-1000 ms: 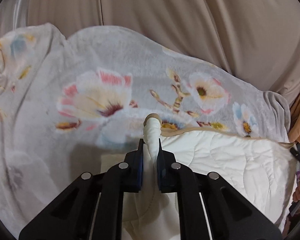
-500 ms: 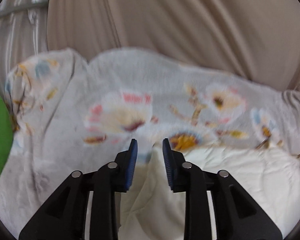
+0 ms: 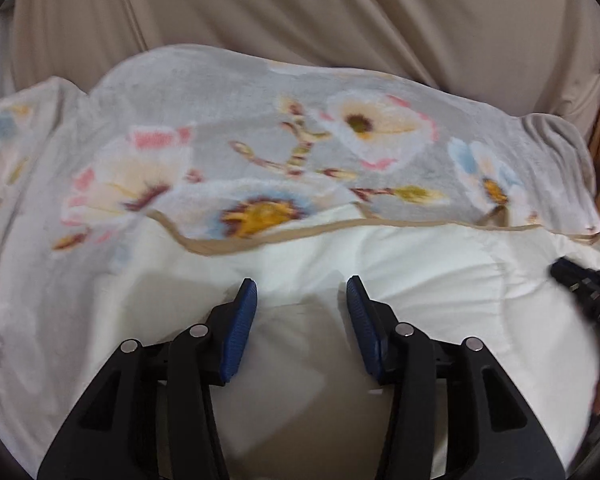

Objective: Fold large clothes

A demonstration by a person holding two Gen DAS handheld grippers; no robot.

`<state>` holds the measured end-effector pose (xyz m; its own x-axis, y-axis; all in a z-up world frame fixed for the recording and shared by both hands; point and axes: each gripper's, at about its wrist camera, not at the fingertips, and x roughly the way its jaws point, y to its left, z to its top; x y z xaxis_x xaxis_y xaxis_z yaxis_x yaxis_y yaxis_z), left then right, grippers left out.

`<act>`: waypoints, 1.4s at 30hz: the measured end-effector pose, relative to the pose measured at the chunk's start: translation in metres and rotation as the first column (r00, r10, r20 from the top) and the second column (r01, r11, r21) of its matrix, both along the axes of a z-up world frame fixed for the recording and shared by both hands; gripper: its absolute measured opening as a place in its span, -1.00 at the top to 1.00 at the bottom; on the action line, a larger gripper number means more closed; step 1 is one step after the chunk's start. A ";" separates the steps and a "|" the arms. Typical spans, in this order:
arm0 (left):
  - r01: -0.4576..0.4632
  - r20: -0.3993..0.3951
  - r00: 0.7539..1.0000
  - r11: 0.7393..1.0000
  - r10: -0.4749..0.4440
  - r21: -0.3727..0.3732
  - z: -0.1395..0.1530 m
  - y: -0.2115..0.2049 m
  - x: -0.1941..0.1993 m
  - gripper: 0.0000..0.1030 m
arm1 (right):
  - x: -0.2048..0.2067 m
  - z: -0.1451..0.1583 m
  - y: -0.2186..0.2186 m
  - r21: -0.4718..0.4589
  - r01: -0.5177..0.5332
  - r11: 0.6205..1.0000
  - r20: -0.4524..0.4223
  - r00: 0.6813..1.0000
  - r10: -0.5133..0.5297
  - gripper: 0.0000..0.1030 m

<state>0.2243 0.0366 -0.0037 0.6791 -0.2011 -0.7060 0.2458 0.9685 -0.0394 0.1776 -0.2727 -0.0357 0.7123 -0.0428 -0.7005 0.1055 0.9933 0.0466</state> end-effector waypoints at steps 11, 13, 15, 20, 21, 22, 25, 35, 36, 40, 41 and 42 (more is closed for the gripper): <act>-0.052 0.006 0.999 0.999 0.052 -0.003 -0.012 0.032 0.003 0.11 | -0.039 -0.024 -0.130 0.237 0.275 0.932 -0.024 0.960 -0.278 1.00; -0.055 0.011 0.998 0.998 0.054 0.013 -0.013 0.030 0.002 0.11 | -0.036 -0.025 -0.128 0.213 0.284 0.935 -0.033 0.958 -0.283 1.00; -0.055 0.010 0.998 0.998 0.055 0.011 -0.013 0.030 0.002 0.11 | -0.034 -0.023 -0.120 0.159 0.291 0.943 -0.040 0.957 -0.288 1.00; -0.063 0.024 0.998 0.996 0.062 0.057 -0.012 0.025 0.001 0.11 | -0.041 0.003 -0.108 0.127 0.340 0.932 -0.012 0.940 -0.342 0.74; -0.065 0.026 0.998 0.996 0.063 0.064 -0.011 0.024 0.000 0.11 | -0.043 0.013 -0.099 0.133 0.327 0.935 0.012 0.943 -0.332 0.70; -0.064 0.026 0.998 0.996 0.062 0.069 -0.010 0.025 0.000 0.10 | -0.043 0.026 -0.081 0.142 0.279 0.950 0.039 0.957 -0.287 0.70; -0.070 0.035 0.997 0.997 0.069 0.038 0.004 0.034 -0.011 -0.03 | -0.031 0.052 -0.025 0.107 0.140 0.984 0.075 0.986 -0.148 0.70; -0.175 -0.132 0.979 0.974 0.157 -0.143 0.013 0.127 -0.052 -0.76 | 0.047 -0.007 0.095 0.018 -0.096 0.995 -0.124 0.987 0.098 0.70; -0.177 -0.168 0.974 0.971 0.150 -0.160 0.004 0.131 -0.052 -0.78 | 0.047 -0.013 0.098 -0.002 -0.094 0.996 -0.125 0.988 0.093 0.71; -0.178 -0.271 0.958 0.937 0.096 -0.300 -0.024 0.136 -0.055 -0.89 | 0.044 -0.021 0.101 -0.029 -0.096 0.995 -0.113 0.989 0.092 0.71; -0.180 -0.291 0.953 0.924 0.079 -0.338 -0.029 0.134 -0.054 -0.91 | 0.043 -0.021 0.101 -0.028 -0.098 0.995 -0.113 0.989 0.094 0.71; -0.179 -0.298 0.952 0.918 0.070 -0.354 -0.031 0.132 -0.054 -0.91 | 0.045 -0.022 0.101 -0.026 -0.099 0.995 -0.114 0.989 0.096 0.71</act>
